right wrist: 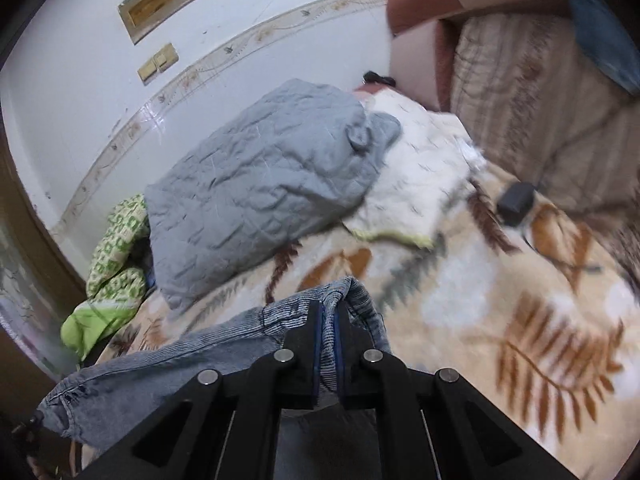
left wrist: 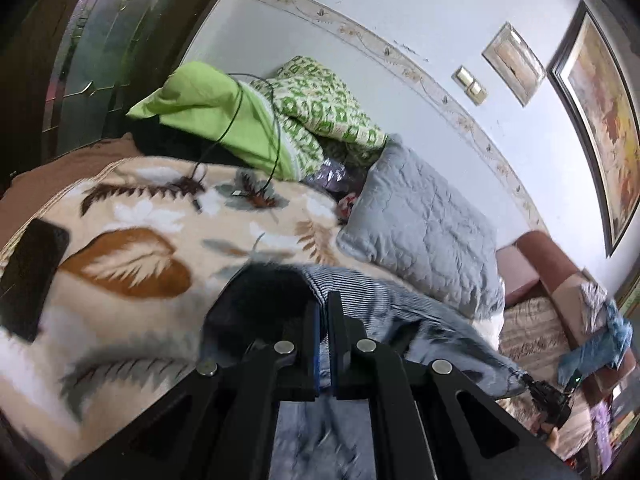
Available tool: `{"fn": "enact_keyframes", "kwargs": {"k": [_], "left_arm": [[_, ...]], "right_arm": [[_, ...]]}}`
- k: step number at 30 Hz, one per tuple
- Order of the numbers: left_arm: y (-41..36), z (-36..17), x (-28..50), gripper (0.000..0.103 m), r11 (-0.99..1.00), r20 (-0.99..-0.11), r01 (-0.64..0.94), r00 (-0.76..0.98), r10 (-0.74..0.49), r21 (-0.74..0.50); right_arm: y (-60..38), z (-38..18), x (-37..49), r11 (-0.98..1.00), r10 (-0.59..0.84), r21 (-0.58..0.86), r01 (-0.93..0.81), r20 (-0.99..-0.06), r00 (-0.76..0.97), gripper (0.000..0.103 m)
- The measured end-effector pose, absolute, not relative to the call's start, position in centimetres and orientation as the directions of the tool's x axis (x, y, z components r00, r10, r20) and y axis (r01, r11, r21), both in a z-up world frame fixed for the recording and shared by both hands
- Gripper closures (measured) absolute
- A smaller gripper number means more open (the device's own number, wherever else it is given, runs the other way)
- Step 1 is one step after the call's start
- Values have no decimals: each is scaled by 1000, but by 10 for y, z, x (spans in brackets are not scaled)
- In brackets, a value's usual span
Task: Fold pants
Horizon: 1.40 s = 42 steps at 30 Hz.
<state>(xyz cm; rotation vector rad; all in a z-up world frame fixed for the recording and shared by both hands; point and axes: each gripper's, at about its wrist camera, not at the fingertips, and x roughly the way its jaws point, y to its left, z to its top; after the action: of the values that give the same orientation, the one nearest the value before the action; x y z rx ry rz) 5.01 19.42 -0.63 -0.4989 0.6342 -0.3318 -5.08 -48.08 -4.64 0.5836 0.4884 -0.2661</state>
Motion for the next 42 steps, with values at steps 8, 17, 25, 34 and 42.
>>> {"fn": "enact_keyframes", "kwargs": {"k": [8,17,25,34,42], "left_arm": [[212,-53,9,99,872,-637,85,650,-416,-482],[233,-71,-14,98,935,-757,-13,591,-279,-354],[245,-41,-22,98,928,-710,-16,649,-274,-373],[111,-48,-1,54,909,-725,272,550,-415,-314],[41,-89,16,46,901,-790,375,474,-389,-218]], "right_arm": [[-487,-115,-149,841,33,428,330,-650,759,97],[-498,-116,-193,846,114,431,313,-720,684,95],[-509,-77,-180,833,64,438,338,-683,728,95],[-515,-80,-96,780,155,520,349,-699,698,95],[-528,-99,-45,776,126,455,436,-790,600,95]]}}
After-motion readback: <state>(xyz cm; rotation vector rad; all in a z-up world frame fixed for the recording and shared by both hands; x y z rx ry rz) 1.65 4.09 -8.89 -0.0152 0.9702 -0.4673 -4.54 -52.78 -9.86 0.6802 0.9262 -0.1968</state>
